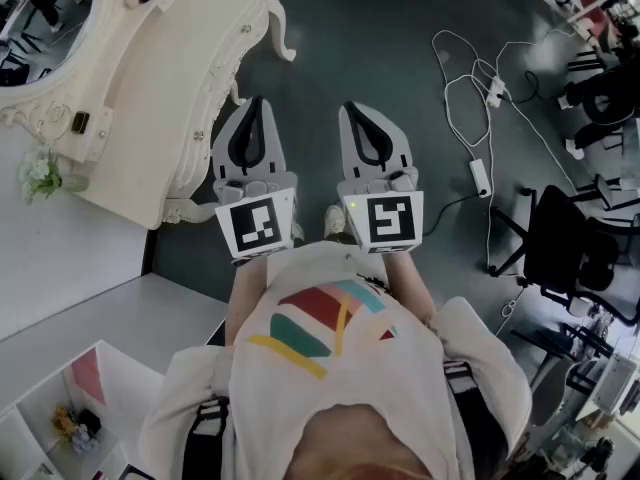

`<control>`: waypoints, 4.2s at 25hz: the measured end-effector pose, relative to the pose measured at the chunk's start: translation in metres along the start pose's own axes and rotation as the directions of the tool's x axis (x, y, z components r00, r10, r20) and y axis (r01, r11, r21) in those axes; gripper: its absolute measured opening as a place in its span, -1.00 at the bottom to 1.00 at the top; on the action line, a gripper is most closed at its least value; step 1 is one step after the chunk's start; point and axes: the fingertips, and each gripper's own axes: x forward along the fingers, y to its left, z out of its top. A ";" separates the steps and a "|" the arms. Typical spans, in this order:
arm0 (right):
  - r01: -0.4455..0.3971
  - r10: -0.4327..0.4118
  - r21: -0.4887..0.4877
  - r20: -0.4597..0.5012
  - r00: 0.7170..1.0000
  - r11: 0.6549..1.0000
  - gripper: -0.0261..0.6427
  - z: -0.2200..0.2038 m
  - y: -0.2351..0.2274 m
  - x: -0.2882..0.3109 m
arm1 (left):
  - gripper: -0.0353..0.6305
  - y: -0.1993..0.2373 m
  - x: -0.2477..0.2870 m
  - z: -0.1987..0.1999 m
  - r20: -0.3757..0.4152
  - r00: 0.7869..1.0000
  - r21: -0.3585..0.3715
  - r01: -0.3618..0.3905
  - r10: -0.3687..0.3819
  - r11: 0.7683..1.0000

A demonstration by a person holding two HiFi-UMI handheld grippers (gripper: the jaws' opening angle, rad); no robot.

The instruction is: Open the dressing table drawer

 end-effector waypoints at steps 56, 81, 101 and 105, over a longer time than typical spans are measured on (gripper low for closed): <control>-0.071 0.079 -0.110 0.064 0.995 0.991 -0.92 -0.009 -0.100 0.094 | -0.88 0.031 0.139 0.019 0.171 0.969 -0.015 -0.178 0.178 0.984; -0.332 0.329 -0.102 -0.046 0.943 0.938 -0.92 -0.050 -0.074 0.278 | -0.88 0.115 0.244 -0.043 0.043 0.941 0.013 -0.335 0.334 0.942; -0.559 0.559 -0.100 -0.033 0.828 0.823 -0.92 -0.024 -0.017 0.424 | -0.88 0.231 0.288 -0.065 -0.035 0.861 0.061 -0.505 0.508 0.861; -0.649 0.654 -0.116 0.006 0.756 0.752 -0.92 -0.002 0.015 0.466 | -0.88 0.269 0.295 -0.053 0.011 0.810 0.074 -0.585 0.586 0.807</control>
